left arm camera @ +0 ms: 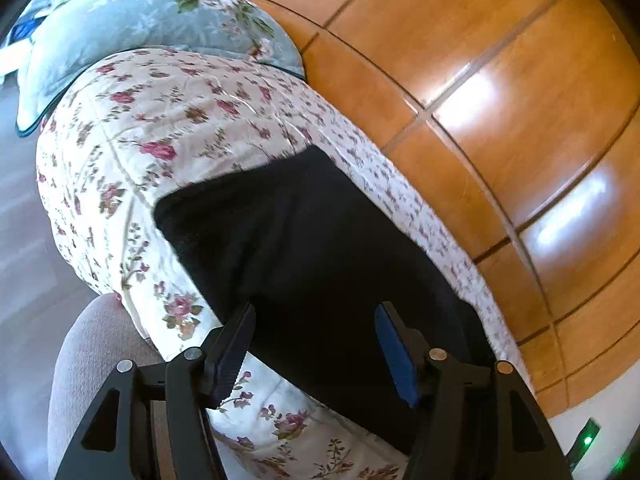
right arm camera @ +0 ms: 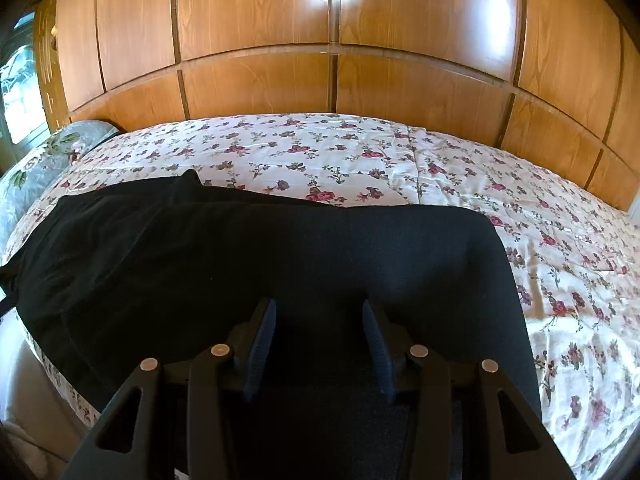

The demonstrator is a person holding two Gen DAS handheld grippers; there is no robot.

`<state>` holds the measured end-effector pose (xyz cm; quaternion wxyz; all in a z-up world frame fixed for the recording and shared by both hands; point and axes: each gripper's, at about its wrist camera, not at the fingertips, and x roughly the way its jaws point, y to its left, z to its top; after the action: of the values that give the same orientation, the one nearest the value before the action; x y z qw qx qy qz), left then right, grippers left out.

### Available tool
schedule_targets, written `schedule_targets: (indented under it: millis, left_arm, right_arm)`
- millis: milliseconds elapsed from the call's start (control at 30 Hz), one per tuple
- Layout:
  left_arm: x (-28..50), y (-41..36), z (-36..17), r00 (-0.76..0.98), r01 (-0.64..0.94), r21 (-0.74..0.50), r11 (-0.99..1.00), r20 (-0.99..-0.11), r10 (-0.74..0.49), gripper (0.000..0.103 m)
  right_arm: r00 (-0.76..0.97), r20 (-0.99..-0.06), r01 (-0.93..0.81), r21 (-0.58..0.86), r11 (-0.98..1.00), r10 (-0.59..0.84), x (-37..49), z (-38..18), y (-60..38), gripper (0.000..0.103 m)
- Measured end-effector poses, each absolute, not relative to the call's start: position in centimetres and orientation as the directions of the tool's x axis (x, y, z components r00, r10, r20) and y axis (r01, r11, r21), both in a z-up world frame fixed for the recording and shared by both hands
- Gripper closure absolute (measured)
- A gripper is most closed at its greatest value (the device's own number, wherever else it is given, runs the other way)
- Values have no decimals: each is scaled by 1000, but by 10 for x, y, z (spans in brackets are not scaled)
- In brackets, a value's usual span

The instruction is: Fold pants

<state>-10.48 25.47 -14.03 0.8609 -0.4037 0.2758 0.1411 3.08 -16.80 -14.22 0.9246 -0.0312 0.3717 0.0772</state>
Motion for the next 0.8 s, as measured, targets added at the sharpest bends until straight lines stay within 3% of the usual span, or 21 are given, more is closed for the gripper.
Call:
schedule_targets:
  millis: [67,133,500,567,600,633,800]
  left_arm:
    - [-112,261,-141,811,-492,-633,597,-583,50,40]
    - [-117,269,-146,814,-503,-664,553,-579,46,31]
    - [-116,298,-174,852,-464,-801,379,-520,-56,32]
    - [-114,300,-171,852,-462,-795,392,-521,-54,53]
    - [-110,300,-169,834,-481,-770,419,-549,-52,76]
    - [-106,299,-167,811,-509,-737,445,-583,-38,83]
    - [-101,294,-145,826,-490,-719,493,-564,-2,89]
  right_arm:
    - [713,-690,-167,2,986,122,30,-142,-168,57]
    - [716,-687,-164,7,986,124,29,-143,-169,57]
    - [725,-678,-160,6,987,122,29,-144,-168,56]
    - [725,-677,-161,8,987,124,29,-144,-168,56]
    - [725,-677,-160,10,987,125,29,-144,-168,56]
    - [726,-677,-160,11,987,125,29,-145,-168,55]
    - [723,-679,-165,14,986,131,30,-145,-168,55]
